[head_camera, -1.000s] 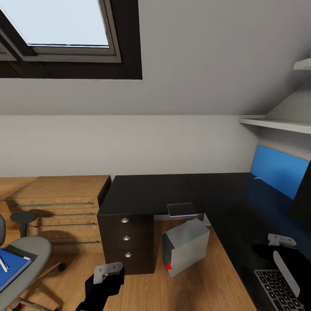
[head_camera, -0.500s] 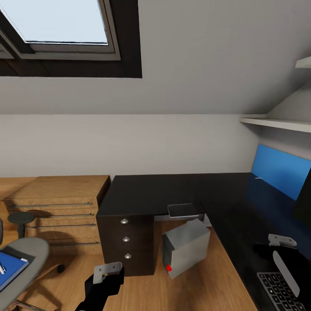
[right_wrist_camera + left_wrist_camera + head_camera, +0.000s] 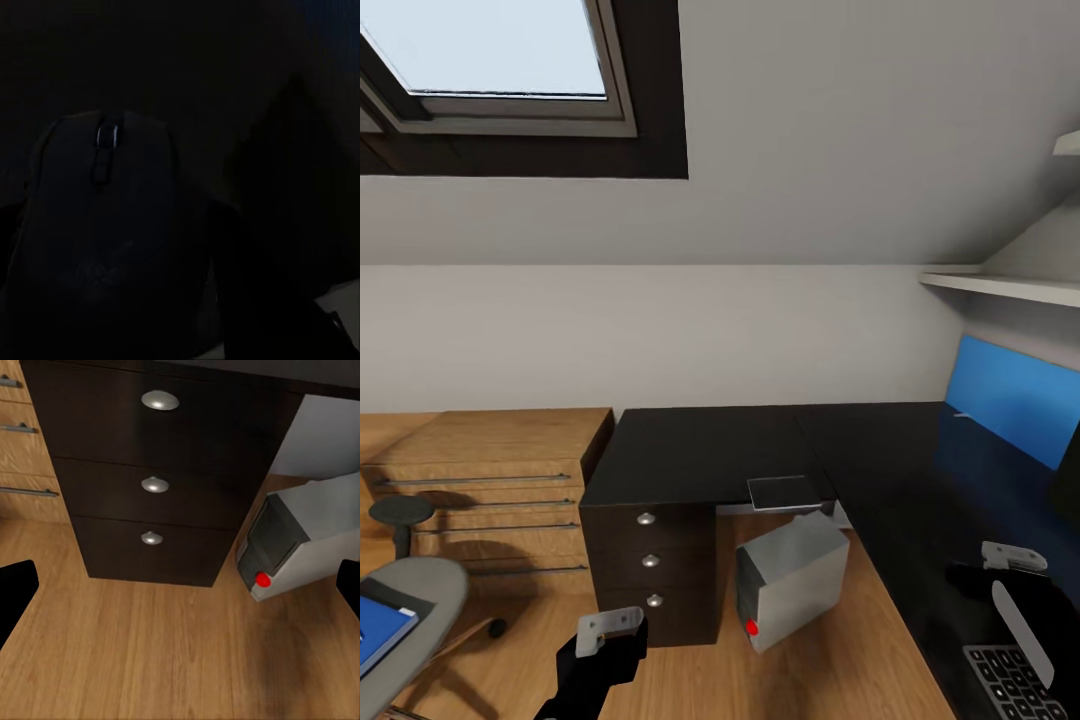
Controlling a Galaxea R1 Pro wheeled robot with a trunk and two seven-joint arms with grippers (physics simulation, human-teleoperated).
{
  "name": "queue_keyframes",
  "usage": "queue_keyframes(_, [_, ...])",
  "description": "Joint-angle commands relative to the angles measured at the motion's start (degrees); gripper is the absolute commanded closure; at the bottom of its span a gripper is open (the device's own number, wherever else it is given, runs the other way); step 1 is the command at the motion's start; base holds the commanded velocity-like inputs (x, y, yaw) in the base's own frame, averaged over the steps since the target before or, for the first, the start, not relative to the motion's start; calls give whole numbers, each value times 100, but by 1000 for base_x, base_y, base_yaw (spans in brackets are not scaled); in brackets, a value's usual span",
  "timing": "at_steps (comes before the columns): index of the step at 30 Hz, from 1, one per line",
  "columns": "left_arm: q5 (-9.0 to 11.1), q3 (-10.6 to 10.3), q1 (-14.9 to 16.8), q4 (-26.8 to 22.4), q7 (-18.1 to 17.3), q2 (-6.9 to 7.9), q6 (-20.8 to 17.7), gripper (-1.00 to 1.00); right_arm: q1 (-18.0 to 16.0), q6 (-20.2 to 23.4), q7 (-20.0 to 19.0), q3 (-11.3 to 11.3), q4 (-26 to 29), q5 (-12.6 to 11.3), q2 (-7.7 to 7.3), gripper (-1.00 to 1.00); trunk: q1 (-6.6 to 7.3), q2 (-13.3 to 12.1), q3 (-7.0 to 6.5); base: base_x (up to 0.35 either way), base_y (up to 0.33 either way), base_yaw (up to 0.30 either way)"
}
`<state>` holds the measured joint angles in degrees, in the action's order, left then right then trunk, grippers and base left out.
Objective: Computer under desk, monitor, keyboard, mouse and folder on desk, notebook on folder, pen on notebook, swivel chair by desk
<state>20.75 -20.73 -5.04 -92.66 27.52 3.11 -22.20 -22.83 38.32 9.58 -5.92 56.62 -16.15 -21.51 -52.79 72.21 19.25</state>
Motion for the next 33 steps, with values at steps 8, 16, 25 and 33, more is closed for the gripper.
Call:
queue_keyframes(8, [44, -45, 3, -16, 52, -11, 5, -100, -3, 9, 63, 3, 16, -81, -2, 100, -89, 164, 77, 3, 0, 0])
queue_keyframes(16, [44, -44, 3, -16, 52, -12, 21, -100, -3, -132, 70, 3, 24, -73, -2, 100, -199, 365, 167, 0, 0, 0])
queue_keyframes(25, [44, -45, 3, -15, 52, -12, 29, -100, -3, -438, 93, 4, 25, 132, 9, 100, -199, 365, 167, 0, 0, 0])
queue_keyframes(33, [44, -45, 3, -16, 52, -12, 31, -100, -3, -538, 349, -3, 25, 279, 25, 100, -199, 365, 167, 0, 0, 0])
